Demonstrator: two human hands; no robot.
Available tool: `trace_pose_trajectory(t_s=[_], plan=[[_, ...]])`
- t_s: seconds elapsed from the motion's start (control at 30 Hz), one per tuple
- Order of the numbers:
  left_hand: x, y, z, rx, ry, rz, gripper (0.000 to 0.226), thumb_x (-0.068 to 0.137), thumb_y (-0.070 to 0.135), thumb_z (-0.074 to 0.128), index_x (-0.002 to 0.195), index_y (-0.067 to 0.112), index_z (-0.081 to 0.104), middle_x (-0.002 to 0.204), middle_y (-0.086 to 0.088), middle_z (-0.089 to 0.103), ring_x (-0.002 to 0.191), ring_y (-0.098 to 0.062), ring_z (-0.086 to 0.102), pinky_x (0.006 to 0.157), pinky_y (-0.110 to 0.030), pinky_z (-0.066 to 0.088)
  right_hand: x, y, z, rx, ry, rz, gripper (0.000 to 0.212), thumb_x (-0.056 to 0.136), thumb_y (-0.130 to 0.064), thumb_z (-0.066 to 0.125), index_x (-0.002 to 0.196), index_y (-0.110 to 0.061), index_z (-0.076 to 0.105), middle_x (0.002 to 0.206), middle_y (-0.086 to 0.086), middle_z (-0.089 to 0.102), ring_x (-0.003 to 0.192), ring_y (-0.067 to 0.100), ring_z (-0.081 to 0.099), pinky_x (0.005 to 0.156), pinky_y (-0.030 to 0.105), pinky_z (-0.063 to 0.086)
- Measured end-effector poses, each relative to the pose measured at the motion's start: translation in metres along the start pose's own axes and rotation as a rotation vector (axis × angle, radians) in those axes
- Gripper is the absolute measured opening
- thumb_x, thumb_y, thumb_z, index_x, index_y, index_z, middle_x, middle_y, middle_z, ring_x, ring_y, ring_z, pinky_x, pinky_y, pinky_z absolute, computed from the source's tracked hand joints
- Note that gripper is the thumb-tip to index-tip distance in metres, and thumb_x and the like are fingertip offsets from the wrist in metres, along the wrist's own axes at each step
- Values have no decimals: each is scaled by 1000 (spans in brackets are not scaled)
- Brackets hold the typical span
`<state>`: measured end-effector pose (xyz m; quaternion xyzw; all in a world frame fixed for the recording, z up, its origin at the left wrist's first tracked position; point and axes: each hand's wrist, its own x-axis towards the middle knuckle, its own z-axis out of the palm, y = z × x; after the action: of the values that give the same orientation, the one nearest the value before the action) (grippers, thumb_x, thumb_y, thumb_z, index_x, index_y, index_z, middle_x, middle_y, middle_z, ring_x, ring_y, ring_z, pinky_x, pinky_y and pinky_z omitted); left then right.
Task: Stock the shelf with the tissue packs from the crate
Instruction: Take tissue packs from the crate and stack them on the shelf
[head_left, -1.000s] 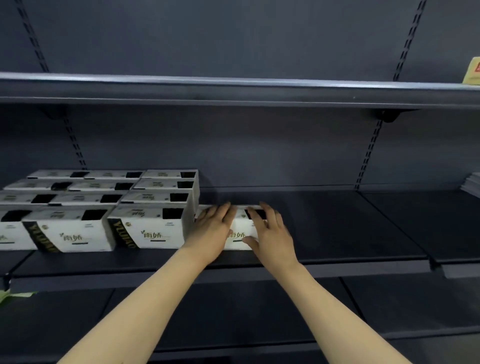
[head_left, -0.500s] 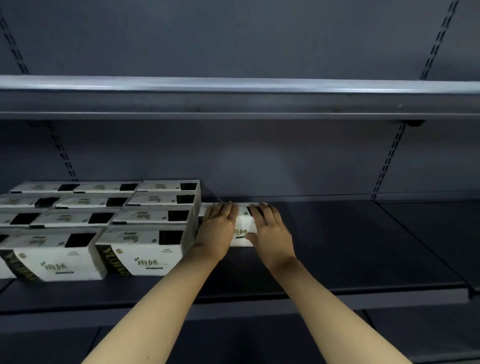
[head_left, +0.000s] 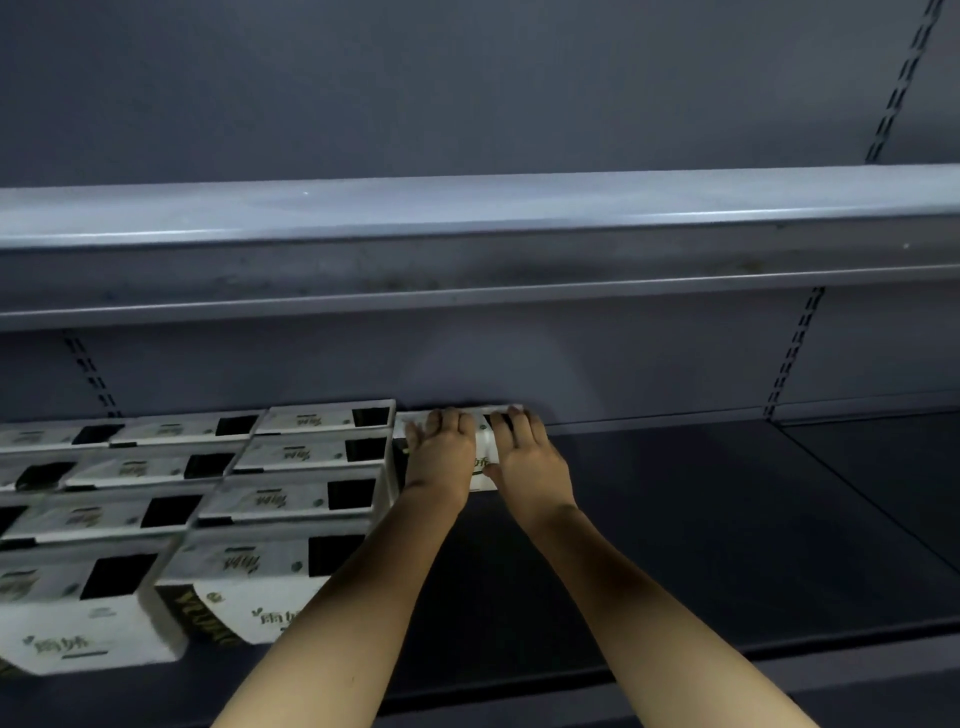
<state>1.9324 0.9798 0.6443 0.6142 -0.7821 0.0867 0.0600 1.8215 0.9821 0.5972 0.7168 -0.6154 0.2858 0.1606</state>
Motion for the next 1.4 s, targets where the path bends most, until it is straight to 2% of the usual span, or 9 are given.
trace_pose_trajectory(t_s=[0.43,0.67,0.77,0.87,0.97,1.03,1.13,1.2,1.4], plan=[[27,-9,7,-18,22,10,59,87,-3,52,139,7,28,147,-11,27,141,-25,19,114,-53,14,24,-1,11,-33,-58,19,78,36,-30,95,105,-5,67,104,17,65,97,30,65,56,30,56],[31,-6,8,-25,19,-7,60,87,-2,53,140,7,27,148,-12,25,142,-26,16,115,-55,12,29,4,15,-22,-105,9,80,37,-30,95,107,-4,66,106,17,65,100,32,64,60,33,58],[28,-9,5,-34,17,9,60,88,-1,54,141,7,27,149,-11,25,142,-25,17,115,-53,12,29,4,12,-9,-133,38,77,51,-26,91,118,-3,61,119,20,60,112,35,58,80,39,55],[21,-13,5,25,9,40,75,87,9,60,147,8,16,153,-11,16,143,-26,13,117,-50,7,23,3,-1,-39,-177,18,71,83,-29,69,143,-9,36,150,16,30,140,32,26,112,45,24],[6,-12,6,87,3,30,90,88,21,62,149,5,-1,156,-14,3,145,-30,4,116,-48,1,12,5,-16,-71,-201,23,70,94,-34,51,150,-15,14,158,9,6,145,26,5,117,43,8],[-8,-5,6,74,17,18,89,90,26,58,149,3,-6,156,-14,1,145,-31,2,116,-46,0,1,3,-25,-75,-203,24,69,93,-33,54,149,-13,20,157,11,12,144,29,11,116,45,12],[-32,9,3,12,43,57,80,96,27,47,149,4,-7,158,-14,-2,146,-29,-2,116,-42,-3,-23,1,-34,-24,-127,30,56,85,-28,64,135,-8,48,144,16,41,132,35,39,107,51,33],[-52,21,3,-35,39,82,74,97,26,42,150,5,-5,158,-13,-2,146,-27,-3,117,-40,-5,-41,-3,-41,18,-73,33,47,84,-24,63,126,-7,55,136,17,50,125,36,48,102,52,40],[-122,39,-1,-122,36,88,72,95,26,43,151,6,2,158,-11,6,146,-24,1,118,-37,-5,-102,-17,-68,4,-31,-14,38,86,-25,49,117,-6,61,131,15,55,120,34,52,97,50,44]])
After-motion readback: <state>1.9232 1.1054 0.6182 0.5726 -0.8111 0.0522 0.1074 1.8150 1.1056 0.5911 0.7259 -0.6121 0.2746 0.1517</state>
